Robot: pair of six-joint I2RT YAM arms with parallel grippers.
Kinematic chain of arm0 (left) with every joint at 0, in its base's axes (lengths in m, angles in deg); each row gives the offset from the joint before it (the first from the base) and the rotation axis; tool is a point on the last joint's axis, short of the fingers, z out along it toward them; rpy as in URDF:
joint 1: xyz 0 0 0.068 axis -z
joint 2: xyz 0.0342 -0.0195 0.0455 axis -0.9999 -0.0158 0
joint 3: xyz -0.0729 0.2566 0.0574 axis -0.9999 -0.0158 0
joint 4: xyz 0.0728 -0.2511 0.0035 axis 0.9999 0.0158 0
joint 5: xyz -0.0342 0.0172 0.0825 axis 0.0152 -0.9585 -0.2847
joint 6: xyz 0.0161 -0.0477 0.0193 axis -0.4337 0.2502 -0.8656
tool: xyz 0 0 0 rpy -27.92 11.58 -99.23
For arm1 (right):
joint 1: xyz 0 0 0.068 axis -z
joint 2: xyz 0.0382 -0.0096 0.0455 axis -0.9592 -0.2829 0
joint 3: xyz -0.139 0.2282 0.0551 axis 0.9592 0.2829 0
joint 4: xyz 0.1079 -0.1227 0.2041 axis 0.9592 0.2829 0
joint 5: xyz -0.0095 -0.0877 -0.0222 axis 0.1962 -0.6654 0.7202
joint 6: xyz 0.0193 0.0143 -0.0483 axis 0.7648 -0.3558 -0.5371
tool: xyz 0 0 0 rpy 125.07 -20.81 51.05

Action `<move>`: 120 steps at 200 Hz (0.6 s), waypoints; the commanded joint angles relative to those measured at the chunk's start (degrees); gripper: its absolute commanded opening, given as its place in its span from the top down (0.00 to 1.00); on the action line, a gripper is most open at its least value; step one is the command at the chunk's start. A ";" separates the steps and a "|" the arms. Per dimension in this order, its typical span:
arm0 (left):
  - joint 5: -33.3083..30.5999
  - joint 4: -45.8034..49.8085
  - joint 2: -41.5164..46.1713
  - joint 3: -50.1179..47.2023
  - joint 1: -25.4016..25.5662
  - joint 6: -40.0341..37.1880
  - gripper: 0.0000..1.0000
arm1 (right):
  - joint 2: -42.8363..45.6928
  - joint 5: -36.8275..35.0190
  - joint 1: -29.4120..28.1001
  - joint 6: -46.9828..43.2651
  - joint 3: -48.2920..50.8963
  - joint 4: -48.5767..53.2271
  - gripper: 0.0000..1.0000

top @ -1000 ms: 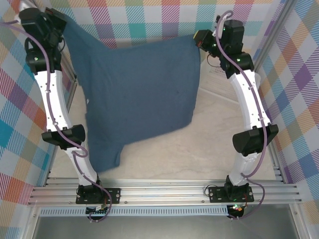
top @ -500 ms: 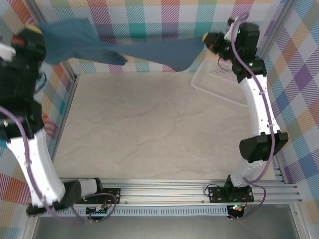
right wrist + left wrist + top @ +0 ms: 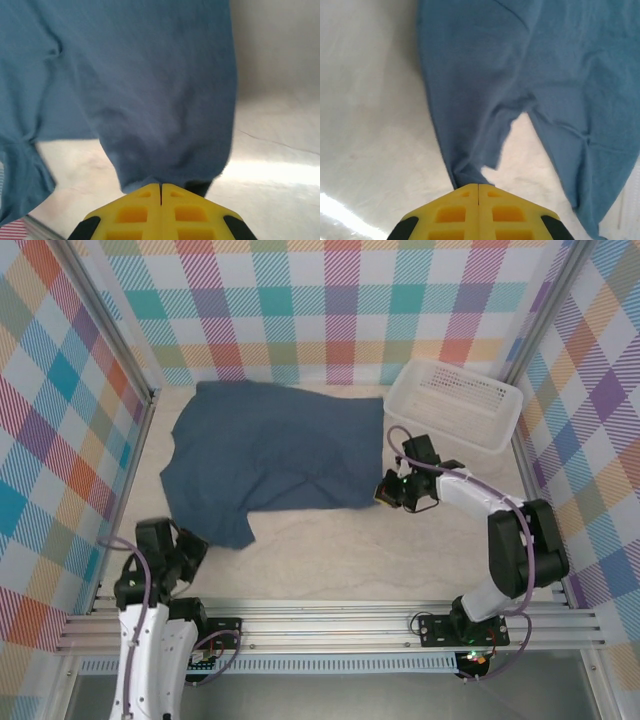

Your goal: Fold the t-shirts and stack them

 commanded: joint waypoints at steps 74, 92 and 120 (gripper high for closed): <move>-0.94 4.15 -5.49 6.18 2.16 8.58 1.00 | -2.22 -8.01 -0.53 -1.55 0.25 11.43 1.00; -1.38 -0.12 -8.93 5.93 2.76 9.55 1.00 | -2.51 -8.41 -1.36 -0.59 -0.16 13.37 1.00; -2.42 -6.62 -15.47 7.28 4.93 10.21 1.00 | -1.37 -11.22 -2.88 1.60 1.54 16.07 1.00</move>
